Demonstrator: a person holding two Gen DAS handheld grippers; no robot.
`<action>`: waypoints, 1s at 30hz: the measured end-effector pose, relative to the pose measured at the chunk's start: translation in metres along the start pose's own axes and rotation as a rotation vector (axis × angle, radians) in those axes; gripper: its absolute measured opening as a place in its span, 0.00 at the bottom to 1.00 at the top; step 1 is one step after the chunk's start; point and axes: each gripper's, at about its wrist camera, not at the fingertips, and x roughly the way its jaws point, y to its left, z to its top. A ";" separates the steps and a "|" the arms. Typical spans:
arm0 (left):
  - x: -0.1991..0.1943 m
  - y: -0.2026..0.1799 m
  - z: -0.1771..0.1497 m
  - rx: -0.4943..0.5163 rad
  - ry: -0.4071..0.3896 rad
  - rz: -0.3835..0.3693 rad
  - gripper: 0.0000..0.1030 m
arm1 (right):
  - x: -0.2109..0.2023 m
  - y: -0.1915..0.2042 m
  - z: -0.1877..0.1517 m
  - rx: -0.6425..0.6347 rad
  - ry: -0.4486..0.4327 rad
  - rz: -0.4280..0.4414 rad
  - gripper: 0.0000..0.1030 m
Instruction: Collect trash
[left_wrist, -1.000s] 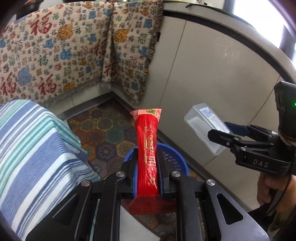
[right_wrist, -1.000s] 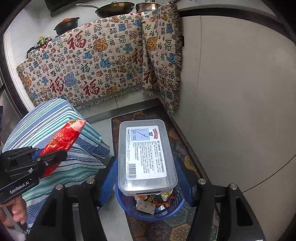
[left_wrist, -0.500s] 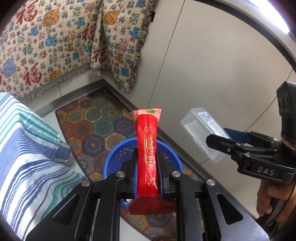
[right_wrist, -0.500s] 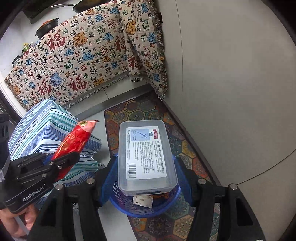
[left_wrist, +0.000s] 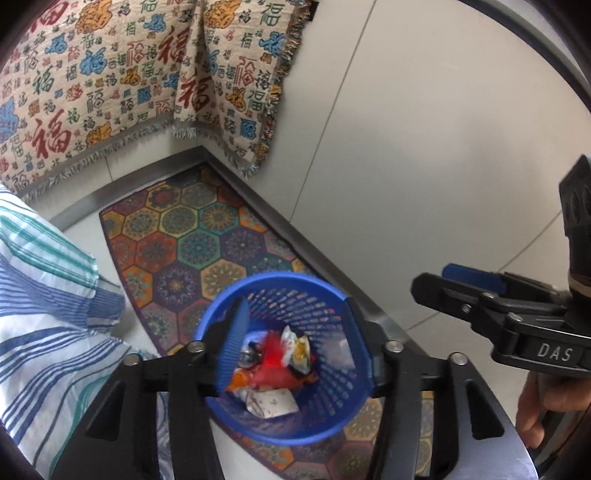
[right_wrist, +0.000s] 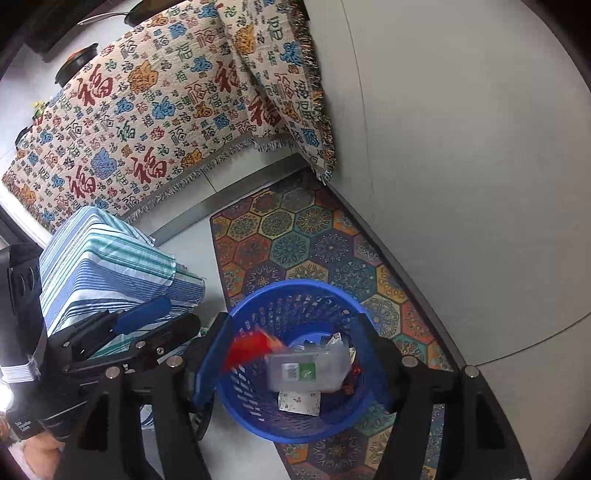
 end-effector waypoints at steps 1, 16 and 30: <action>0.000 0.001 0.001 -0.006 0.002 -0.008 0.54 | -0.001 -0.001 0.000 0.005 -0.001 -0.005 0.65; -0.156 -0.039 -0.064 0.111 -0.073 0.216 1.00 | -0.147 0.032 -0.086 0.017 -0.124 -0.163 1.00; -0.258 -0.074 -0.119 0.116 -0.090 0.286 1.00 | -0.255 0.076 -0.185 -0.015 -0.134 -0.236 1.00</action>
